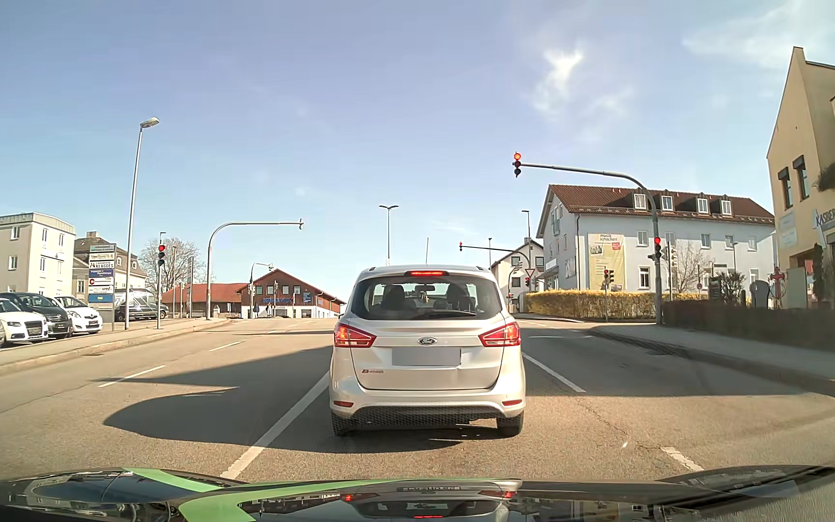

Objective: Follow the waypoints while adhering to traffic rules and regulations

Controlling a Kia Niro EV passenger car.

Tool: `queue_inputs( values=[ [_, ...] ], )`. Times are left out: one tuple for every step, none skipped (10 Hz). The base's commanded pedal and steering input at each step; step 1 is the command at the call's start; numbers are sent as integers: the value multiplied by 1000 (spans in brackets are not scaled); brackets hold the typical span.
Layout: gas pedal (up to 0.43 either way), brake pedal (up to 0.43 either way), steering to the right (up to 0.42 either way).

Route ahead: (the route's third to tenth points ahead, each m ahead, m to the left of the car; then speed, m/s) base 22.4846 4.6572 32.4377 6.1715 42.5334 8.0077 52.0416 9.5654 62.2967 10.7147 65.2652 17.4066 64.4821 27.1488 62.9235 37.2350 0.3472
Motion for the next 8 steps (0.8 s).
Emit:
queue_inputs(
  values=[
    [0,232,-21],
    [0,256,-21],
    [0,262,-21],
    [0,268,-21],
    [0,268,-21],
    [0,268,-21],
    [0,274,-21],
    [0,274,-21]
  ],
)
